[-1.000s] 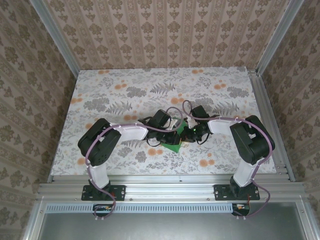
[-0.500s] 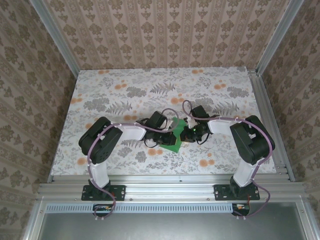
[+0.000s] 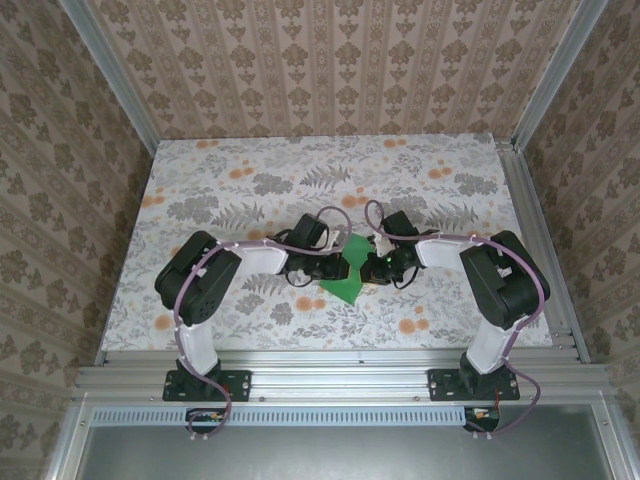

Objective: Fold a paper plane with a square sheet of paper (pick it up from the middle)

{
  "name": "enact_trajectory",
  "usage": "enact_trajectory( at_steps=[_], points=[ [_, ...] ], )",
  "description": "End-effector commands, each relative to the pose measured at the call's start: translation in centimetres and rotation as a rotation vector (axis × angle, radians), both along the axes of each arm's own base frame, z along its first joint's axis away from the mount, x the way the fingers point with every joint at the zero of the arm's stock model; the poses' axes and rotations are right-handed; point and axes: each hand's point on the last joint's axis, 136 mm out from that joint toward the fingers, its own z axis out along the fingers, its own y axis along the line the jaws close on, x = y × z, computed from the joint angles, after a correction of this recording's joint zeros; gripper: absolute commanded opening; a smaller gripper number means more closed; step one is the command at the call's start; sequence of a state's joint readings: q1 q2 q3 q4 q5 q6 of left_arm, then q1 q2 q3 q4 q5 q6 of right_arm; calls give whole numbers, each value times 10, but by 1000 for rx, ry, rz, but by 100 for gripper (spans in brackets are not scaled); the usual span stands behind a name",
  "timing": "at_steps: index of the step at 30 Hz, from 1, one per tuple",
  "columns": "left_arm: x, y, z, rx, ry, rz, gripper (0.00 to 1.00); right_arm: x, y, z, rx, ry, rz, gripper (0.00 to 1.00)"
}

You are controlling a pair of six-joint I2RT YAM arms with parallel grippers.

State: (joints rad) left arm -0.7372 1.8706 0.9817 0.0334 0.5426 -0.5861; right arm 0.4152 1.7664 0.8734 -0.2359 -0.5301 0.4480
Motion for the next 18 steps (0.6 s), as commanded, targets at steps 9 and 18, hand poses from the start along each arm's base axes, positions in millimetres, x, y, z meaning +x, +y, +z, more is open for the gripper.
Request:
enact_trajectory(
  at_steps=[9,18],
  points=[
    [7,1,-23,51,38,-38,15,-14,-15,-17,-98,59,-13,11],
    [11,25,-45,141,41,-9,13,-9,-14,-9,-94,35,-15,11]
  ],
)
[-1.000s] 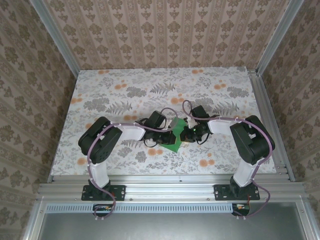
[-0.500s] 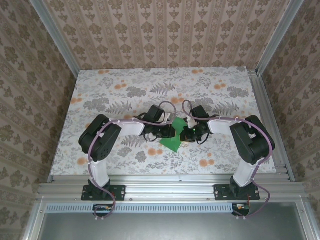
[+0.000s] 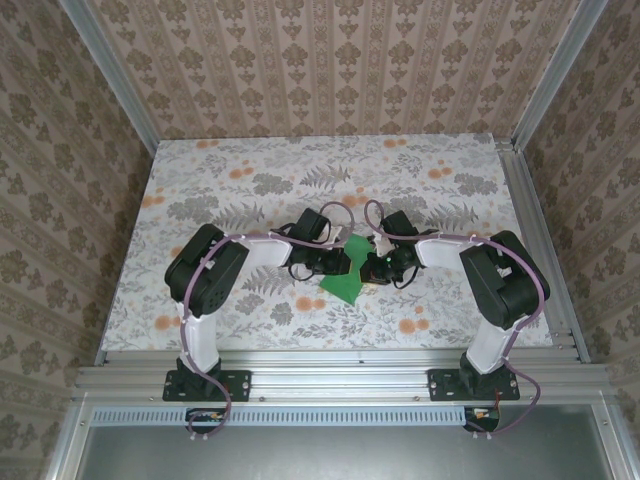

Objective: Fold a paper plane with a square sheet of paper (pick it up from the middle)

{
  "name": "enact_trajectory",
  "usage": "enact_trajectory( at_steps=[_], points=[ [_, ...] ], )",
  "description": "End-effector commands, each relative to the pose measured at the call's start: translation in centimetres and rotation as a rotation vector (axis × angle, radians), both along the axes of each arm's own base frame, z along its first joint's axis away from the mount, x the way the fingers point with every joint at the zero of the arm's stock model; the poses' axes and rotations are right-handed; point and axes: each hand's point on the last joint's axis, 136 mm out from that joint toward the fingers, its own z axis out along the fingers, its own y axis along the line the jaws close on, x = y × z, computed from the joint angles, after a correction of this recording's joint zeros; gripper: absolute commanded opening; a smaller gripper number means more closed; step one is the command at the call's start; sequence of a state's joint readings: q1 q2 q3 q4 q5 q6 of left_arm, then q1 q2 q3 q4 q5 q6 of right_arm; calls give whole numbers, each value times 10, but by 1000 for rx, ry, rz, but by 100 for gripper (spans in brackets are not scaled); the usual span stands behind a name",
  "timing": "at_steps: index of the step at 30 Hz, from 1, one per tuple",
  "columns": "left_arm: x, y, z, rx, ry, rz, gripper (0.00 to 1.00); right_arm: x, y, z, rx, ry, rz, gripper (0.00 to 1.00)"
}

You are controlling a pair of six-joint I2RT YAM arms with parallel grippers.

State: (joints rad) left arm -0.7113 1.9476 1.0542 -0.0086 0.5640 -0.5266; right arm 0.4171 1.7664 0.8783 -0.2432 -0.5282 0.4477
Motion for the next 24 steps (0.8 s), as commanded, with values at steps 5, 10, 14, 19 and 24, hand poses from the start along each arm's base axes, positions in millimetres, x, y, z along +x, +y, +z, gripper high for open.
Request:
enact_trajectory(
  at_steps=[5,10,14,19,24],
  points=[
    [-10,31,-45,139,50,9,13,-2,-7,4,-44,4,-30,17],
    [-17,39,-61,169,64,4,13,2,2,20,31,-23,-67,23],
    [-22,44,-67,182,73,-1,13,1,18,42,125,-49,-92,22],
    [-23,45,-67,186,71,-7,13,-18,50,47,206,-27,-69,17],
    [-22,45,-65,188,67,-11,13,-35,55,21,162,25,-59,14]
  ],
)
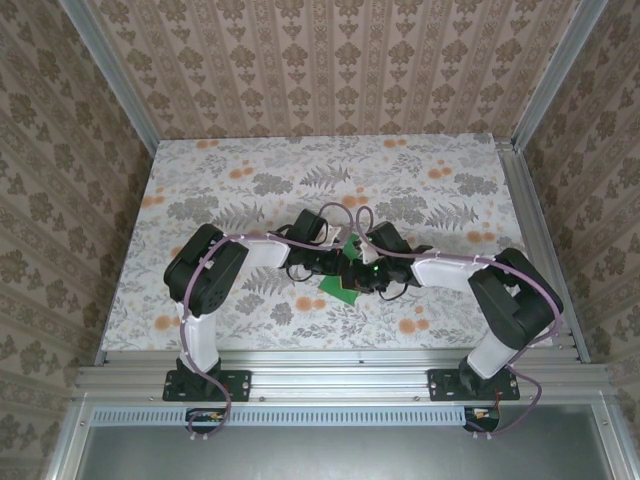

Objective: Fold a paper plane with a square sheet of paper (pick it up from the middle)

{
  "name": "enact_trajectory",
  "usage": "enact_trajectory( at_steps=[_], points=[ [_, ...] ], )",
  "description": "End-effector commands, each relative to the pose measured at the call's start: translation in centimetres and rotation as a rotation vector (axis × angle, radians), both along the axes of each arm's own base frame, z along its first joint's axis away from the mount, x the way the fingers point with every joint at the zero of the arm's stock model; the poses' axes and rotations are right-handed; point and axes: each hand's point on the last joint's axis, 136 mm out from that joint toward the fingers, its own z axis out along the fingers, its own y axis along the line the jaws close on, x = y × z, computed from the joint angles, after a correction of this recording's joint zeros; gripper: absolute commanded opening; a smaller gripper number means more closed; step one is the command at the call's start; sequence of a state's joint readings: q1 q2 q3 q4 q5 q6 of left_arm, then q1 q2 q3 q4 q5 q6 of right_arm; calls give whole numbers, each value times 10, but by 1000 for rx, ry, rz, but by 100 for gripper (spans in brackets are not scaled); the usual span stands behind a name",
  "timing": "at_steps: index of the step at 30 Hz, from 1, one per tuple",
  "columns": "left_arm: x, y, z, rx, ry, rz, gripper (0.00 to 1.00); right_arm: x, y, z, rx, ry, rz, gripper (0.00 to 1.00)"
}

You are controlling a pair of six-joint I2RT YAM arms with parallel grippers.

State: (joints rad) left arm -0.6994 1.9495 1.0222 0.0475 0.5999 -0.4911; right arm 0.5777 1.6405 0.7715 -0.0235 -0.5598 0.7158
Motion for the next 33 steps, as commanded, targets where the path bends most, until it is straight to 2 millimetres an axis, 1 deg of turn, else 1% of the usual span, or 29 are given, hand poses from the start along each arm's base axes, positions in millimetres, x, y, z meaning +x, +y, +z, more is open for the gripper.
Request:
enact_trajectory(
  at_steps=[1,6,18,24,33],
  points=[
    [-21,44,-64,227,87,23,13,-8,-2,-18,-10,56,-29,14],
    [-23,47,-64,233,88,22,13,-16,-7,-29,-20,79,-37,13],
    [-24,49,-66,247,93,15,13,-29,-3,-38,-8,109,-19,13],
    [-26,52,-69,257,99,14,13,-42,-7,-46,-79,124,21,13],
    [-27,58,-72,276,101,9,13,-67,-22,-63,-219,159,69,13]
  ],
)
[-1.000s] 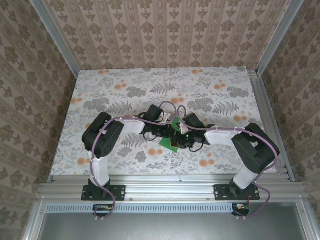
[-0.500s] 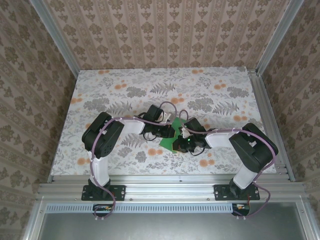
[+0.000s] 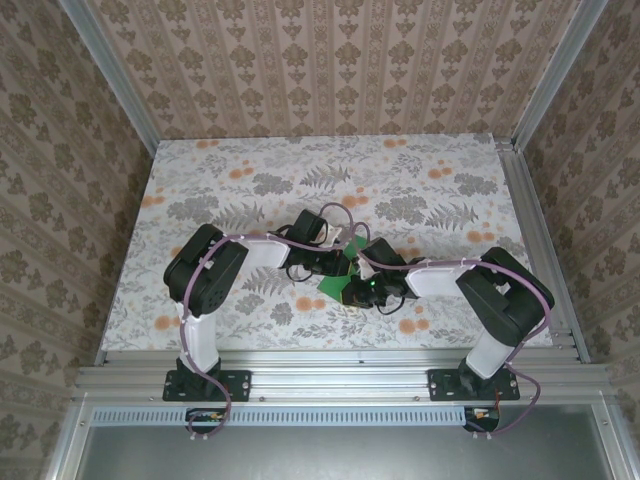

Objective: Fold a paper plane with a square sheet of paper (pick it up from the middle)

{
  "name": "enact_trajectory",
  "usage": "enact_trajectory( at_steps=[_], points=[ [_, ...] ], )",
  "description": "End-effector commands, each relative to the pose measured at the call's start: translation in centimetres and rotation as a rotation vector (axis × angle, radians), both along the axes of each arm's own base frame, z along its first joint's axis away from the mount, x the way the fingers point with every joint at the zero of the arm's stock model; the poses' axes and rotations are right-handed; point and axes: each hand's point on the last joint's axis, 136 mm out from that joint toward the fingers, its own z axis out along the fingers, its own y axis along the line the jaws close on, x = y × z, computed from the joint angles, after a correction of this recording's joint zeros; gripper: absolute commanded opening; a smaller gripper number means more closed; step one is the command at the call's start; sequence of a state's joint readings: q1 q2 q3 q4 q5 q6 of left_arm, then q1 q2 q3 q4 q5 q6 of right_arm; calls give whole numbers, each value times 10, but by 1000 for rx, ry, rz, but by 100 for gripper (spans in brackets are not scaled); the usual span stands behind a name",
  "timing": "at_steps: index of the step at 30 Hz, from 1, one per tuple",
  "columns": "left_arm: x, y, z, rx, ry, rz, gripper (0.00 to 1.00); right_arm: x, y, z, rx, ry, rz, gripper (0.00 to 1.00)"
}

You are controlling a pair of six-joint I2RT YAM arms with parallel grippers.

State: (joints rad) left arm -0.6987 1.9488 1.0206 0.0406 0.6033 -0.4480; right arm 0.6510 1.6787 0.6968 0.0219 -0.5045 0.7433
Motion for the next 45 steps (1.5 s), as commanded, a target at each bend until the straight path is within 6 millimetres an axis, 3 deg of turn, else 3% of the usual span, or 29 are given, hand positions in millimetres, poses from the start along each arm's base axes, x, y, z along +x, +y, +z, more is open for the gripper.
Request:
enact_trajectory(
  at_steps=[1,6,16,19,21,25,27,33,45],
  points=[
    [-25,57,-71,276,119,42,13,-39,-23,-29,-150,114,48,13],
    [-25,61,-73,289,118,43,13,-50,-26,-32,-180,122,58,13],
    [-28,64,-77,295,121,38,12,-60,-16,-15,-106,117,57,13],
    [-28,63,-75,289,121,37,12,-47,-2,13,9,71,34,13],
    [-28,62,-73,283,121,37,13,-26,2,40,80,14,-6,13],
    [-27,59,-70,268,125,40,12,15,-8,67,150,-59,-116,12],
    [-25,58,-68,261,123,44,13,29,-14,65,144,-65,-154,12],
    [-25,56,-65,248,122,48,13,45,-10,48,117,-53,-142,12],
    [-23,56,-63,251,120,47,13,33,-29,-10,-58,8,-96,11]
  ],
)
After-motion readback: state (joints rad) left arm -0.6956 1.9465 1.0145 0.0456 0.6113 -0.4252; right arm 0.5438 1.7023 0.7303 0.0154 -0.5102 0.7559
